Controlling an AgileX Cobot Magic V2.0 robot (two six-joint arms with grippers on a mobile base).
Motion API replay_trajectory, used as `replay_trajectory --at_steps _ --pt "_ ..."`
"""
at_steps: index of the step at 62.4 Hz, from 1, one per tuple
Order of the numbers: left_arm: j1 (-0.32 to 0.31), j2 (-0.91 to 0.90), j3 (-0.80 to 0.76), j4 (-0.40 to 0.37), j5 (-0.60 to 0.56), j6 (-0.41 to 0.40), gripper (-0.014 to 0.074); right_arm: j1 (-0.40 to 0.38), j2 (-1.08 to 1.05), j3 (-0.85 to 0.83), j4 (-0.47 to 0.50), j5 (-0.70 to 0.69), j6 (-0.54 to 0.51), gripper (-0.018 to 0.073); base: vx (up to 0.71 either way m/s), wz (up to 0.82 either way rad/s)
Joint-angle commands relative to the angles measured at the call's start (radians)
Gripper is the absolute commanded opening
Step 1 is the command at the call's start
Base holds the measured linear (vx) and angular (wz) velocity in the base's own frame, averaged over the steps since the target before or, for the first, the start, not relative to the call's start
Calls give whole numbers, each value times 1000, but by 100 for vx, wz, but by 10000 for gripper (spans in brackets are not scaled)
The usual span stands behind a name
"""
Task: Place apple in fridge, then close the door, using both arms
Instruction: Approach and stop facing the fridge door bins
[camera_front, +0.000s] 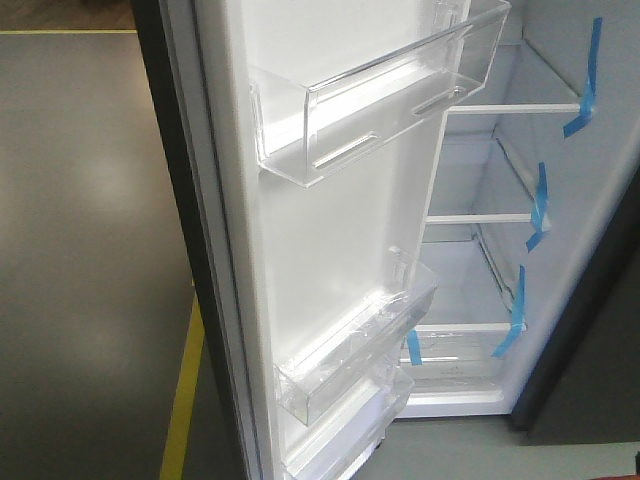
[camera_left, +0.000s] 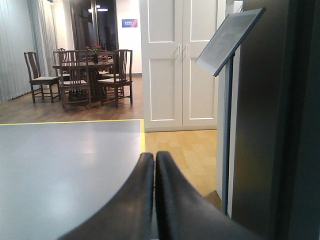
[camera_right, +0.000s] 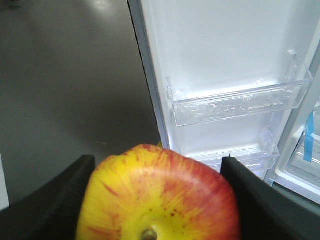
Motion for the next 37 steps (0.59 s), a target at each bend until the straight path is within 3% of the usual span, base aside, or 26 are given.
replay_trajectory --at_steps 1,37 --pt "0 -15 22 -10 -77 -10 -6 2 11 -26 19 -76 -5 393 2 0" --pt "0 -15 22 -10 -77 -10 -6 2 11 -26 19 -75 -5 393 1 0"
